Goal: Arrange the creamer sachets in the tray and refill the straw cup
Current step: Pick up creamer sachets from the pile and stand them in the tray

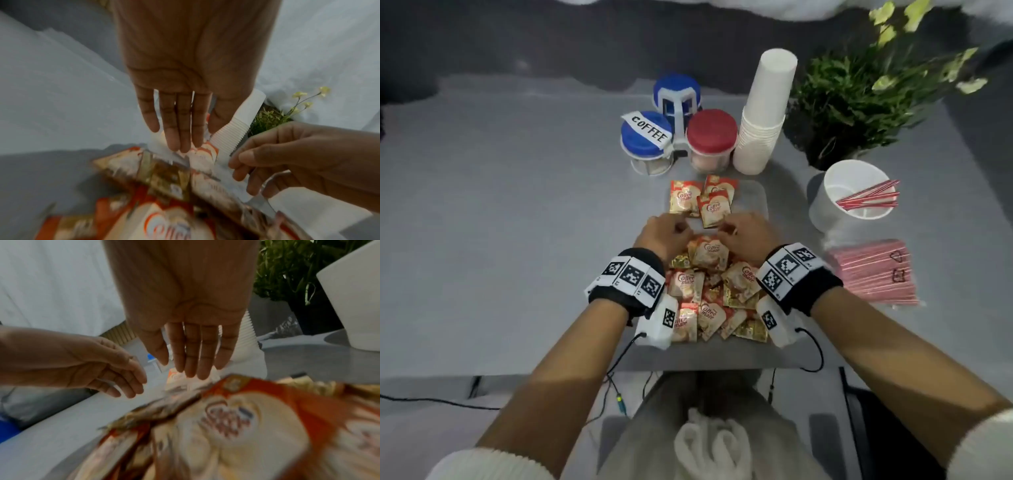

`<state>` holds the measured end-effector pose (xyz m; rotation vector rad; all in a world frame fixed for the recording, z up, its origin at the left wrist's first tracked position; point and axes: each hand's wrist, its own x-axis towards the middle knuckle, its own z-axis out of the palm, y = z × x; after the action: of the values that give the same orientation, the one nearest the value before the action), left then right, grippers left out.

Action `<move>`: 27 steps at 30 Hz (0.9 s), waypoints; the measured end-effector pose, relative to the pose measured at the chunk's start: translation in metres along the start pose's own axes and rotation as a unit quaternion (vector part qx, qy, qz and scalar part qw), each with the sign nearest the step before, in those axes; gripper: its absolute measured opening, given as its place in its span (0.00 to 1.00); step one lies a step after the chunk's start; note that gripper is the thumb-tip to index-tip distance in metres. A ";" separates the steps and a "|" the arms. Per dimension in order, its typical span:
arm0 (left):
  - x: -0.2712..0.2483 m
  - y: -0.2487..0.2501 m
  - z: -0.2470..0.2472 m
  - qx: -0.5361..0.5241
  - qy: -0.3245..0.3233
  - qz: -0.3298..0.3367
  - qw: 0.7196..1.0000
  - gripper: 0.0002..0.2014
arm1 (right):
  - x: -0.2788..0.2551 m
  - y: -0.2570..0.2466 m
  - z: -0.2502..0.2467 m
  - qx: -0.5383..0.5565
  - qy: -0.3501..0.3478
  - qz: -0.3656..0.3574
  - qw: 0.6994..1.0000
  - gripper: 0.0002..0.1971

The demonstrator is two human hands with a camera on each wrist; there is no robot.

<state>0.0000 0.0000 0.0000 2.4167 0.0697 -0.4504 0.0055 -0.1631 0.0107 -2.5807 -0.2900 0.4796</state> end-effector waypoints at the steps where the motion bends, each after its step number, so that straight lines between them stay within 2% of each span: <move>1: 0.000 -0.002 0.004 0.004 -0.007 -0.012 1.000 0.10 | -0.001 0.001 0.004 -0.012 -0.009 0.017 1.000 0.12; 3: -0.001 -0.006 0.011 0.005 -0.009 -0.025 1.000 0.11 | -0.003 0.003 0.012 -0.034 -0.016 0.039 0.999 0.14; 8: -0.009 -0.006 0.022 -0.006 -0.022 -0.023 0.999 0.14 | -0.002 0.006 0.031 -0.098 -0.036 0.055 0.993 0.29; 13: -0.010 -0.006 0.026 -0.023 -0.033 -0.022 0.999 0.14 | 0.001 0.005 0.037 -0.066 -0.022 0.072 0.995 0.32; 16: -0.011 -0.005 0.023 -0.027 -0.045 -0.015 0.999 0.13 | -0.002 0.003 0.036 0.043 -0.009 0.071 0.996 0.28; 19: -0.011 -0.003 0.016 -0.053 -0.032 -0.007 0.998 0.15 | -0.003 0.003 0.025 0.094 -0.004 0.029 0.995 0.19; 21: -0.008 0.000 0.007 -0.107 -0.019 -0.005 0.994 0.16 | 0.001 0.003 0.011 0.116 0.019 0.012 0.993 0.13; 24: 0.004 0.006 -0.008 -0.208 -0.039 -0.006 0.977 0.17 | 0.013 -0.003 -0.013 0.144 0.022 -0.013 0.989 0.10; 27: 0.017 0.014 -0.019 -0.289 -0.044 -0.013 0.956 0.11 | 0.028 -0.011 -0.028 0.216 0.023 -0.011 0.976 0.11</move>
<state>0.0246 0.0000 0.0167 1.8200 0.1700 -0.4709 0.0406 -0.1578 0.0313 -2.1587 -0.1738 0.4208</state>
